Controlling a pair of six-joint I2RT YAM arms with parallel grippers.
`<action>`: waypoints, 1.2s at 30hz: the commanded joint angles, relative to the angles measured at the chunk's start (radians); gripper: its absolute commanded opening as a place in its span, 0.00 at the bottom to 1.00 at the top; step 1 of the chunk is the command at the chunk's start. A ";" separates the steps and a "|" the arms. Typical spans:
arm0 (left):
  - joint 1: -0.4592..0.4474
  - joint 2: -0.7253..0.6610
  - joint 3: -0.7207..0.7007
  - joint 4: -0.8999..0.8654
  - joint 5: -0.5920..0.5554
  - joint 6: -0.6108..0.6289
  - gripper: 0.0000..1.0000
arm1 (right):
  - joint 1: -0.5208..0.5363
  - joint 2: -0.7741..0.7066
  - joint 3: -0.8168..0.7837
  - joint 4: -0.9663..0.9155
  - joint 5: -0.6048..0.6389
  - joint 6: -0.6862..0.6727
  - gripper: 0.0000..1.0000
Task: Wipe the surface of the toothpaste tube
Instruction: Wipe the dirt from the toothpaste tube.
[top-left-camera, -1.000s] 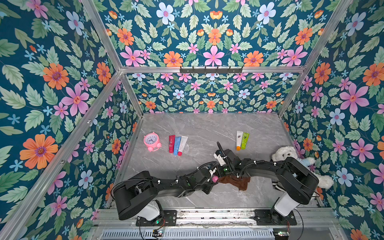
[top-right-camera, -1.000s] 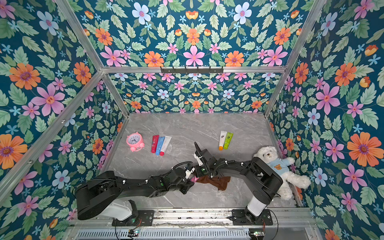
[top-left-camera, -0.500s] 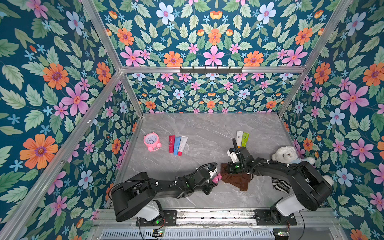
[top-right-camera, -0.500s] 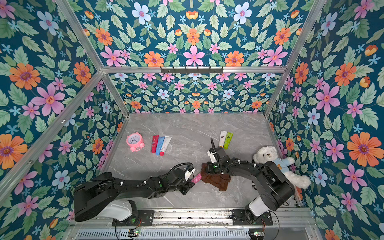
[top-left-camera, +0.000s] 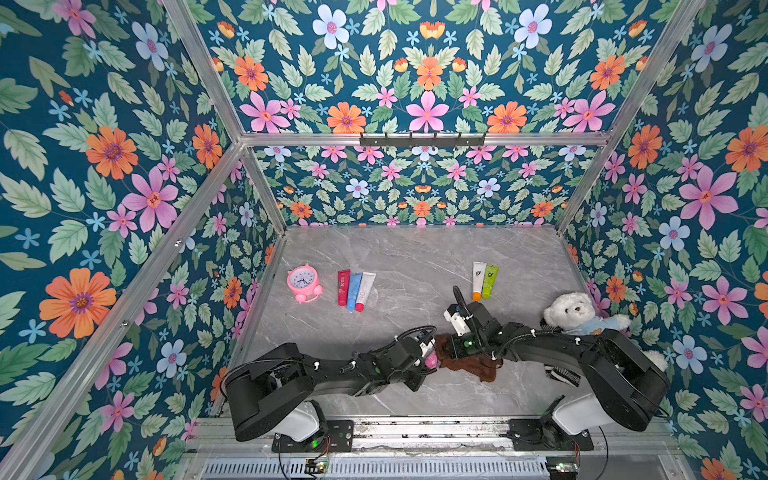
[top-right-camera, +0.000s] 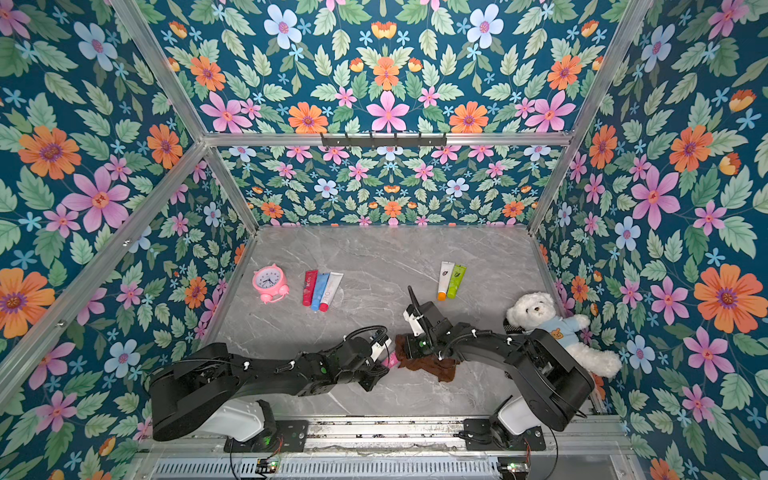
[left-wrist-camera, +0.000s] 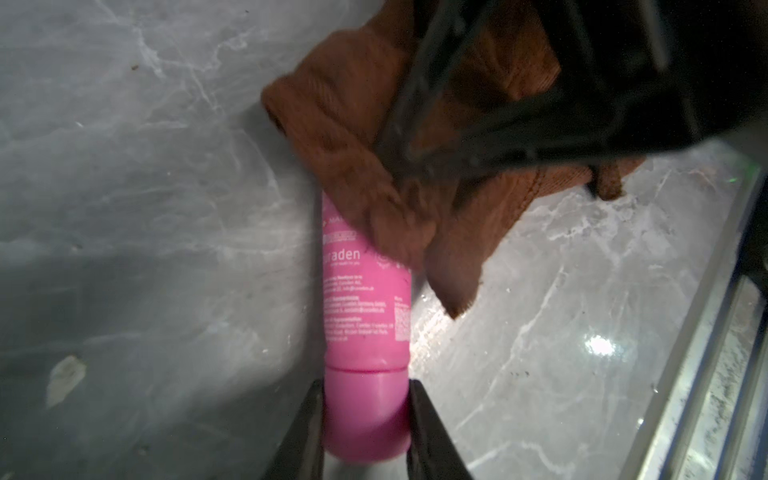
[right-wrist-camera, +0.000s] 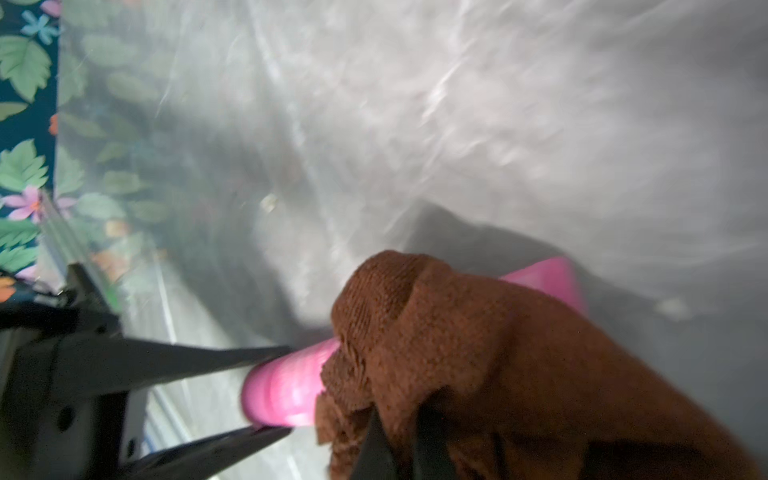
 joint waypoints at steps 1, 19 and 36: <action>0.002 0.007 0.007 0.004 -0.061 -0.013 0.00 | 0.048 0.004 -0.010 -0.040 -0.086 0.067 0.00; 0.002 -0.030 -0.019 0.013 -0.072 -0.022 0.00 | -0.181 -0.040 0.000 -0.174 0.090 -0.012 0.00; -0.003 -0.012 -0.005 0.008 -0.062 -0.013 0.00 | -0.110 0.083 0.132 -0.130 -0.008 -0.086 0.00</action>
